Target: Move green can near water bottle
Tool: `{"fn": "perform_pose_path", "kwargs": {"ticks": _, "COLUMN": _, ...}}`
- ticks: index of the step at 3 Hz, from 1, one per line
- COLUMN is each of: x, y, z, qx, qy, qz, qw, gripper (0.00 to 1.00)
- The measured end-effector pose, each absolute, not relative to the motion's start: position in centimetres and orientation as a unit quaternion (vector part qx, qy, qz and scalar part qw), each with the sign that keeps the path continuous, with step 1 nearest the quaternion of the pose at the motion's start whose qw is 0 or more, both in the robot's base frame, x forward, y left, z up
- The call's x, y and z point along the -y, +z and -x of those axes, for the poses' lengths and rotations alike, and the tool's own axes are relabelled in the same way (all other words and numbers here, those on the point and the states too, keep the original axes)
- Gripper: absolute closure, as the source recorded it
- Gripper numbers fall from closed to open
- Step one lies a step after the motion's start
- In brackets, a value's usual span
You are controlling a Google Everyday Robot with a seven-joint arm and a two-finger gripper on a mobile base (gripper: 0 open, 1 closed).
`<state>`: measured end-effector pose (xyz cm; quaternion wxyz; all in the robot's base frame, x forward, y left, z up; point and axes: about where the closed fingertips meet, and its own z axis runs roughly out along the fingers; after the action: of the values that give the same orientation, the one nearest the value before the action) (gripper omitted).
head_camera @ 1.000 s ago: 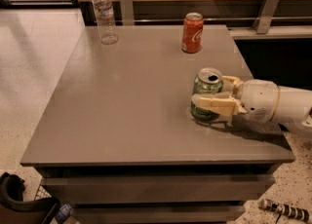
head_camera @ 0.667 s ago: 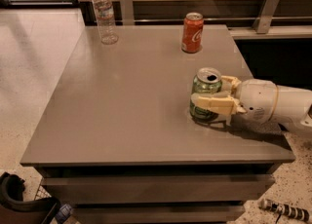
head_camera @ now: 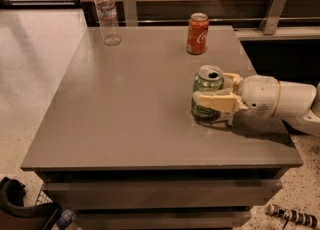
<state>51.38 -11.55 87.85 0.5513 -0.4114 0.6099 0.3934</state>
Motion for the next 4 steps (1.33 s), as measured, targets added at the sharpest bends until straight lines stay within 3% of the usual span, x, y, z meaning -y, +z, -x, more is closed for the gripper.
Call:
{"fn": "perform_pose_path", "kwargs": {"ticks": 2, "x": 8.0, "y": 89.6, "z": -63.5, "qx": -0.636, "qy": 0.402, "qz": 0.361, "qw": 0.551, "gripper": 1.0}}
{"fn": "perform_pose_path", "kwargs": {"ticks": 4, "x": 3.8, "y": 88.3, "z": -73.0, "qx": -0.702, "qy": 0.327, "qz": 0.309, "qw": 0.551, "gripper": 1.0}}
